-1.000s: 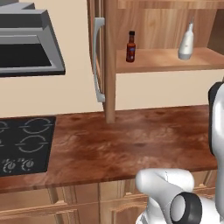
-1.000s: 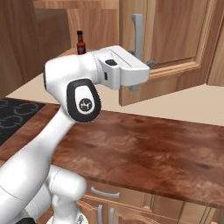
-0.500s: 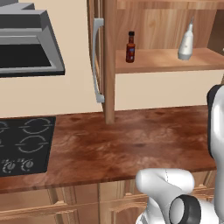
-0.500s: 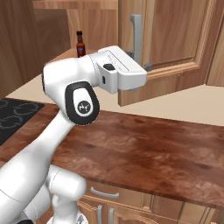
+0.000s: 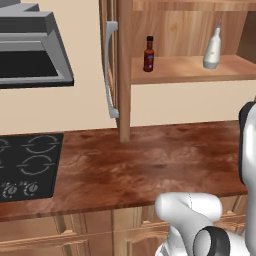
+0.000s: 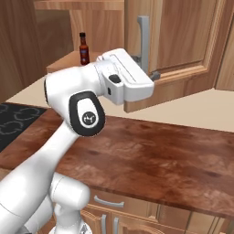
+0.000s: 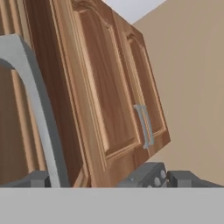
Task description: Move the condiment bottle and oil and vinegar bottle from the cabinet to the dining counter.
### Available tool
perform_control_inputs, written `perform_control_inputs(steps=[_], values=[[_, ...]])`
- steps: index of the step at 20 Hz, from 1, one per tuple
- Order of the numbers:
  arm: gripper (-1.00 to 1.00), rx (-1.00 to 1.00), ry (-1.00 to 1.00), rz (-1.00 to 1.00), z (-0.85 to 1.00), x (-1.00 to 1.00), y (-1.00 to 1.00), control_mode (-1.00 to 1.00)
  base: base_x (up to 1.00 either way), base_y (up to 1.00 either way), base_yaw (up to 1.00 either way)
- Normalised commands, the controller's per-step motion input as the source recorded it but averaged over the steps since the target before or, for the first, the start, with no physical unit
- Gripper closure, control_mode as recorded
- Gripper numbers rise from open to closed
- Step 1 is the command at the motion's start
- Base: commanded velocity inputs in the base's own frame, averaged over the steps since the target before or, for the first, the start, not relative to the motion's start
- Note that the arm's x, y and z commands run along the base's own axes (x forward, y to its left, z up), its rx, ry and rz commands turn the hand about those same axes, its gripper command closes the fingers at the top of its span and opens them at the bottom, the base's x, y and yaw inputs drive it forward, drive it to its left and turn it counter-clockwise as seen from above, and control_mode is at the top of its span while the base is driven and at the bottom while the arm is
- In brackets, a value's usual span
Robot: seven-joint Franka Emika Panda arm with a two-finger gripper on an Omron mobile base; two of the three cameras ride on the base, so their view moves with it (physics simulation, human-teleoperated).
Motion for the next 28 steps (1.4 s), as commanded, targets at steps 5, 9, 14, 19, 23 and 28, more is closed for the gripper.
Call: perform_control_inputs(steps=[5,9,14,19,23,28], values=[[-1.0,0.02,-0.11,0.02,0.22,-1.0,0.35,-1.0,0.0,0.0,0.0],[-1.0,0.01,-0.08,0.02,0.2,-1.0,0.45,-1.0,0.0,0.0,0.0],[-1.0,0.01,-0.06,0.03,0.19,-1.0,0.49,-1.0,0.0,0.0,0.0],[-1.0,0.0,-0.04,0.05,0.17,-1.0,0.49,-1.0,0.0,0.0,0.0],[-1.0,0.0,0.01,0.06,0.15,-0.85,0.74,-1.0,0.0,0.0,0.0],[-1.0,-0.02,0.1,0.05,0.16,-0.43,0.98,-1.0,0.0,0.0,0.0]])
